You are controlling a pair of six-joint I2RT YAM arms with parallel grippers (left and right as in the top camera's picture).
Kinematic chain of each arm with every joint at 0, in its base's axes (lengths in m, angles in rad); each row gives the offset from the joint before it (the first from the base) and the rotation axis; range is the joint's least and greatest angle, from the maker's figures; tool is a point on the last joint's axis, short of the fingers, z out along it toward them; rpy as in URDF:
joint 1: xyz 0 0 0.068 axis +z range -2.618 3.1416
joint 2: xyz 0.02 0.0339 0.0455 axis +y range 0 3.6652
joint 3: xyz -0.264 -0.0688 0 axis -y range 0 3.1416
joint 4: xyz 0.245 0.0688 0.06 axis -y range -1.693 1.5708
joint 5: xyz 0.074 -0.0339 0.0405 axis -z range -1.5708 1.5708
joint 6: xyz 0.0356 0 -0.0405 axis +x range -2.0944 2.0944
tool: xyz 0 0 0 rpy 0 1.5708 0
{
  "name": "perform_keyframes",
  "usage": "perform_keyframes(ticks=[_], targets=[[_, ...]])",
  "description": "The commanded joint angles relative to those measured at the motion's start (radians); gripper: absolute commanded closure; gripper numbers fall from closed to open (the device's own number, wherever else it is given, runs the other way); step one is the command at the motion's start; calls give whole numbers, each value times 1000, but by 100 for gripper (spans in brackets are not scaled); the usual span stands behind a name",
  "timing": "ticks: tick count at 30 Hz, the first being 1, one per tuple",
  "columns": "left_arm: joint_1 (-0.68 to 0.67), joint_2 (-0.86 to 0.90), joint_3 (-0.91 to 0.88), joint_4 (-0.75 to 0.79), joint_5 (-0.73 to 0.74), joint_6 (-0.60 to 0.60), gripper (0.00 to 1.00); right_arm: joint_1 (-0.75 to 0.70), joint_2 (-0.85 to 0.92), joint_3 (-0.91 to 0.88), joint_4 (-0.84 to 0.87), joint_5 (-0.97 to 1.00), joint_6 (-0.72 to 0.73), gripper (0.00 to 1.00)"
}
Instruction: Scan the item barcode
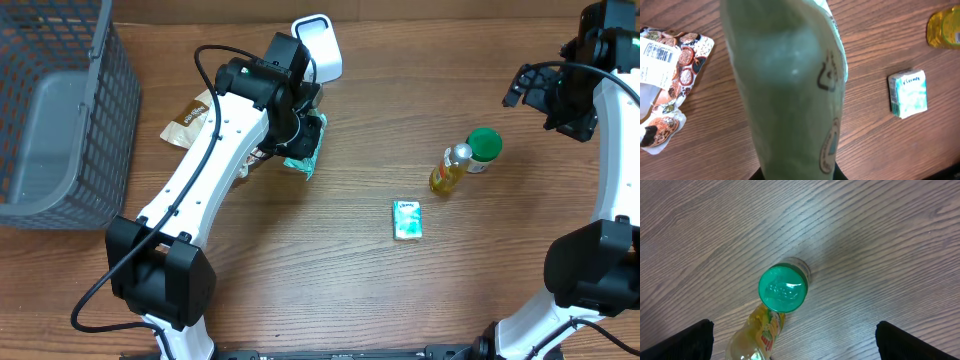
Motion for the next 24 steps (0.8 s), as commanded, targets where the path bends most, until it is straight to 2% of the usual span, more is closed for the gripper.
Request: perform_keyframes(ticks=[1, 9, 24], targets=[[-5, 0, -2, 10, -8, -28, 96, 0, -16, 0, 4, 13, 5, 0], [-11, 0, -2, -54, -9, 105, 96, 0, -16, 0, 5, 13, 5, 0], [-90, 0, -5, -38, -138, 108, 96, 0, -16, 0, 5, 13, 6, 0]])
